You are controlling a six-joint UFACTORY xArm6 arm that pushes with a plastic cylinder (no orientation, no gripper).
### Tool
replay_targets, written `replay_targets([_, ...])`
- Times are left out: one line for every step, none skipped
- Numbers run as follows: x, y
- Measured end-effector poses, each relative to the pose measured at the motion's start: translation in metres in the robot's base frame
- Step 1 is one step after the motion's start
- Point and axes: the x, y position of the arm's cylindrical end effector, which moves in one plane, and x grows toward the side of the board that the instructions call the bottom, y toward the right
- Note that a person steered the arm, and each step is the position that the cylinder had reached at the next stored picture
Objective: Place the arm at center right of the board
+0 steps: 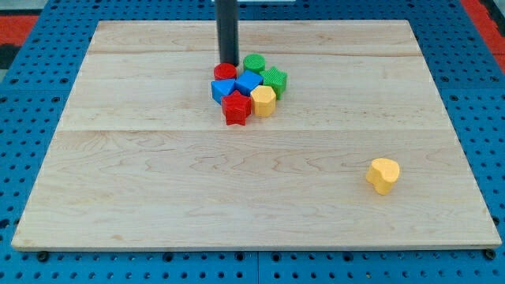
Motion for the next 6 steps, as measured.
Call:
replay_targets([-0.032, -0.010])
replay_targets([-0.039, 0.048])
replay_targets([-0.058, 0.064])
replay_targets([-0.051, 0.145])
replay_targets([-0.016, 0.235])
replay_targets([0.027, 0.307])
